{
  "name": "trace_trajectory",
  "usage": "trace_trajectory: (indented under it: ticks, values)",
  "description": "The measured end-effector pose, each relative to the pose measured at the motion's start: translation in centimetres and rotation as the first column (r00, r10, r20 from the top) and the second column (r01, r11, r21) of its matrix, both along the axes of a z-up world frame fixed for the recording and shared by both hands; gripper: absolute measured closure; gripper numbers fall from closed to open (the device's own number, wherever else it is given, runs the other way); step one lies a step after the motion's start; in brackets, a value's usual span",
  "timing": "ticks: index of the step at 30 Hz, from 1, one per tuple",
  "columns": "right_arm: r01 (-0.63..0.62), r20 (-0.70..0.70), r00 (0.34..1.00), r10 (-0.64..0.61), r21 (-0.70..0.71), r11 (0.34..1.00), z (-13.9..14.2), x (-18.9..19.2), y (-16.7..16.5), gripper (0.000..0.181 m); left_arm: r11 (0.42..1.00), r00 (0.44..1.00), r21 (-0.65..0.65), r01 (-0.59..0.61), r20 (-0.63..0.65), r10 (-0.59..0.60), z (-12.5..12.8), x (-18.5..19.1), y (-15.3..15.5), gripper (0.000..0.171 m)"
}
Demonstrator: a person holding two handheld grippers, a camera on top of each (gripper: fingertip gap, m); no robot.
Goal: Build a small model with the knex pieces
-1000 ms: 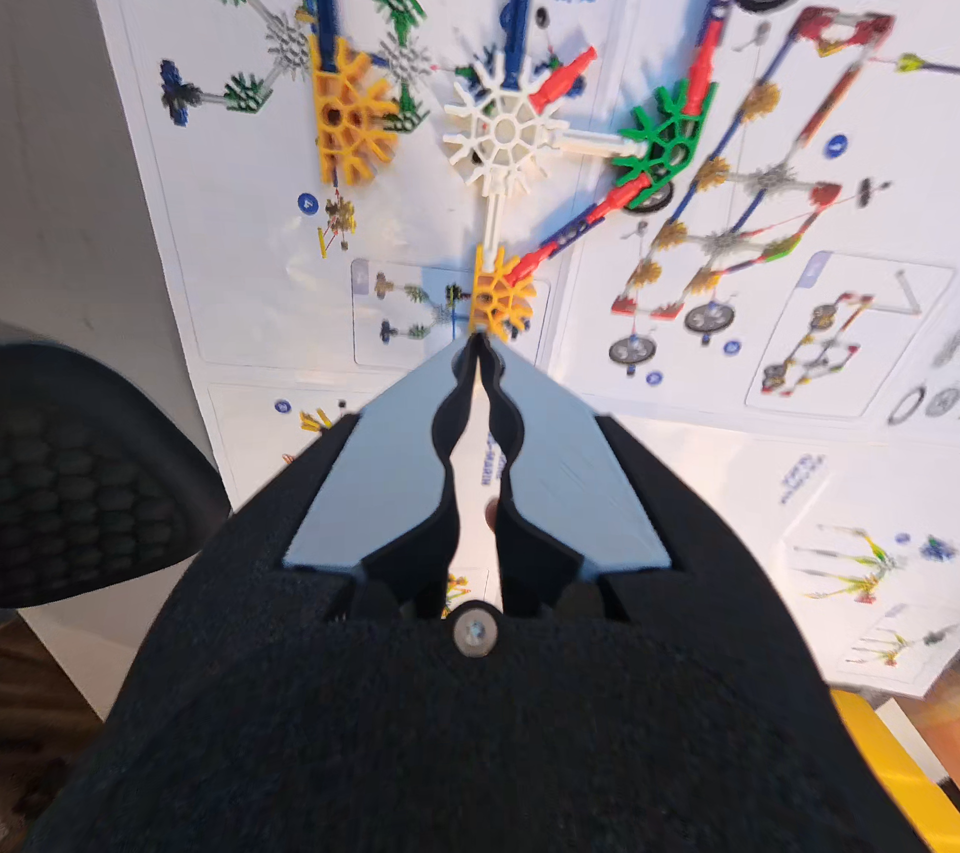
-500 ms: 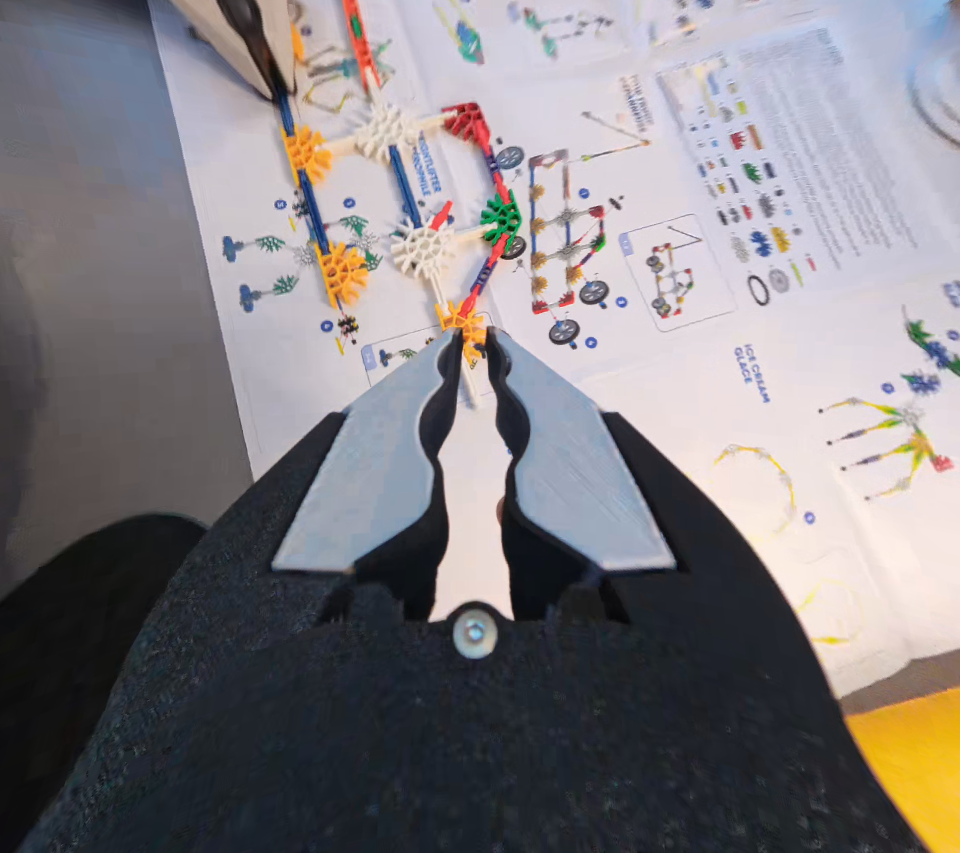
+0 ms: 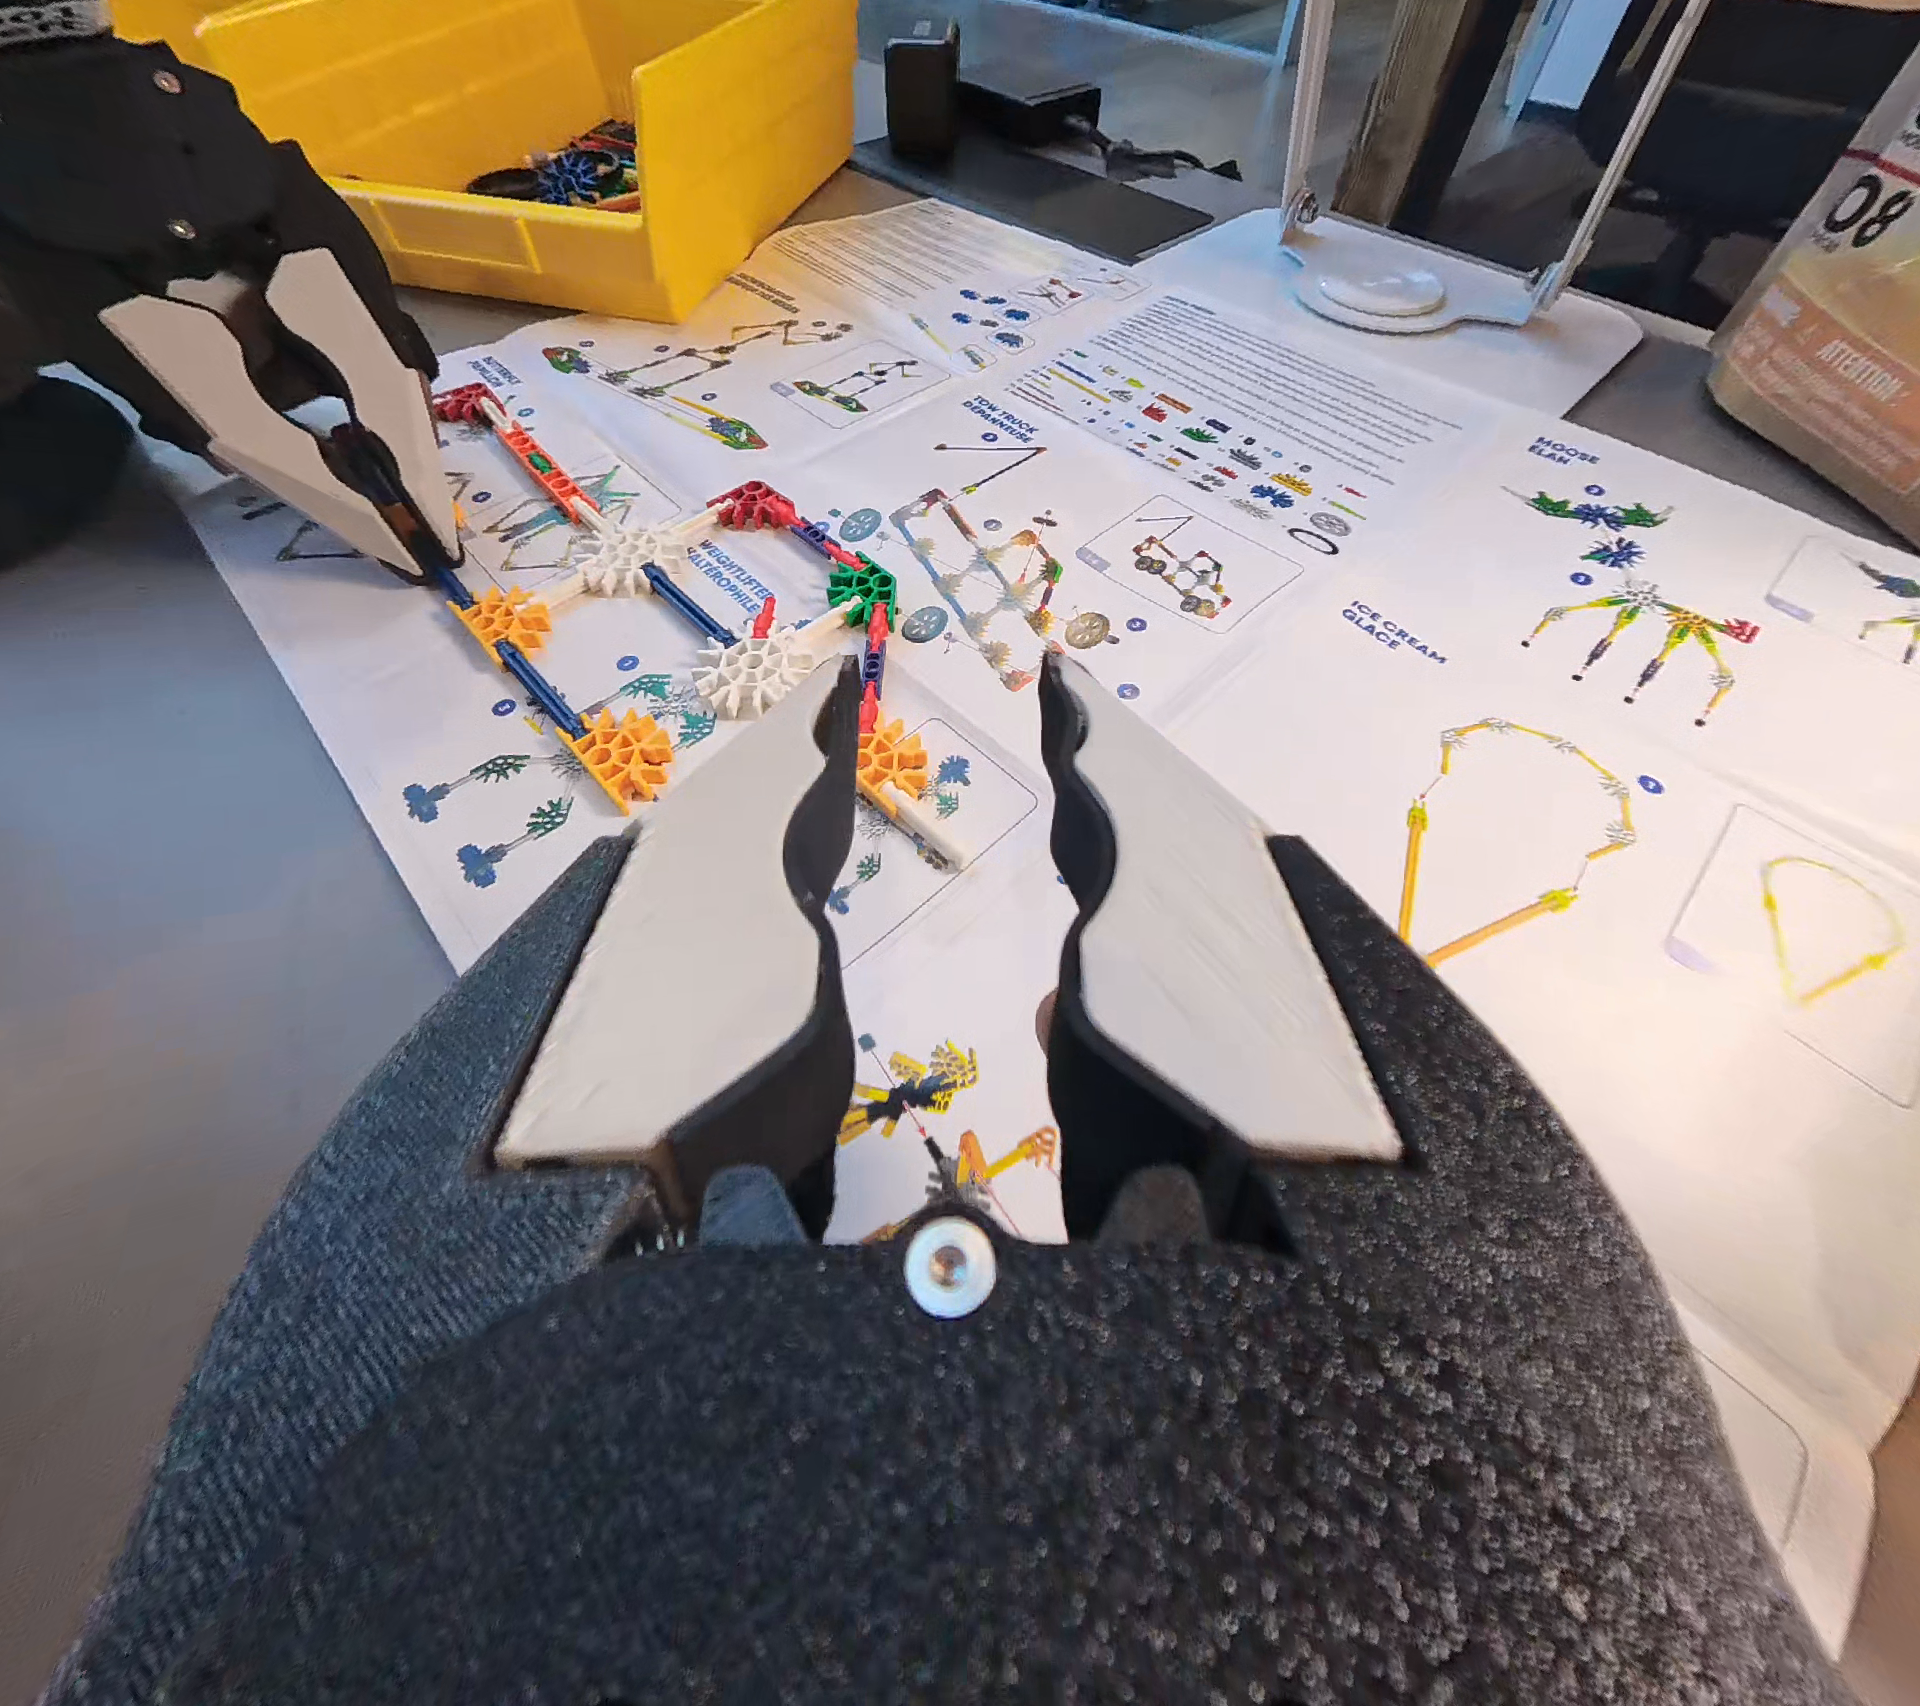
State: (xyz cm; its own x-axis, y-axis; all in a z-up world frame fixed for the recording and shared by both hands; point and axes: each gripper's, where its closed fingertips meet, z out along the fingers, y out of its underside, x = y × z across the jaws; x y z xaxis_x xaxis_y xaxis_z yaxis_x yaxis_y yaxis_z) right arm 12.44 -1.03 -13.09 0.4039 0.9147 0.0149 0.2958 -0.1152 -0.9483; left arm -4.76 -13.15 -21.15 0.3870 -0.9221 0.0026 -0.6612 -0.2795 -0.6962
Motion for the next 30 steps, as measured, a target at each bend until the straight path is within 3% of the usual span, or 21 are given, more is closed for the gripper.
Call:
trace_trajectory:
  ticks: [5, 10, 13, 18, 22, 25, 27, 30]
  values:
    - [0.022, -0.018, 1.0, -0.023, -0.004, 1.0, -0.1, 0.2, 0.4, 0.147, 0.997, 0.991, 0.025, -0.074, 0.11, 0.071, 2.3, 0.0, 0.5, 0.16]
    - [0.045, -0.069, 0.997, -0.046, -0.016, 0.999, 0.5, 0.8, 0.8, 0.147, 0.922, 0.903, 0.146, -0.358, 0.305, 0.302, 7.2, -2.7, 3.1, 0.15]
    - [0.043, -0.071, 0.996, -0.044, -0.025, 0.999, 0.4, 0.8, 0.8, 0.146, 0.823, 0.802, 0.176, -0.541, 0.403, 0.441, 9.7, -5.5, 3.9, 0.144]
    - [0.034, -0.056, 0.998, -0.033, 0.01, 0.999, 0.5, 0.6, 0.5, 0.146, 0.563, 0.58, 0.199, -0.802, 0.487, 0.653, 12.7, -12.9, 3.8, 0.14]
    - [0.03, -0.051, 0.998, -0.029, 0.017, 0.999, 0.5, 0.5, 0.4, 0.146, 0.316, 0.42, 0.29, -0.903, 0.446, 0.791, 15.3, -21.3, 1.8, 0.141]
    - [0.037, -0.056, 0.998, -0.035, 0.028, 0.999, 0.6, 0.6, 0.4, 0.146, 0.141, 0.274, 0.366, -0.92, 0.344, 0.898, 18.3, -30.0, -1.3, 0.146]
    - [0.037, -0.064, 0.997, -0.035, 0.034, 0.999, 0.8, 0.6, 0.4, 0.146, 0.088, 0.178, 0.329, -0.94, 0.255, 0.95, 18.8, -35.8, -3.0, 0.144]
    - [0.042, -0.066, 0.997, -0.039, 0.04, 0.998, 0.9, 0.6, 0.5, 0.146, 0.115, 0.113, 0.244, -0.963, -0.021, 0.993, 15.9, -43.0, -4.6, 0.142]
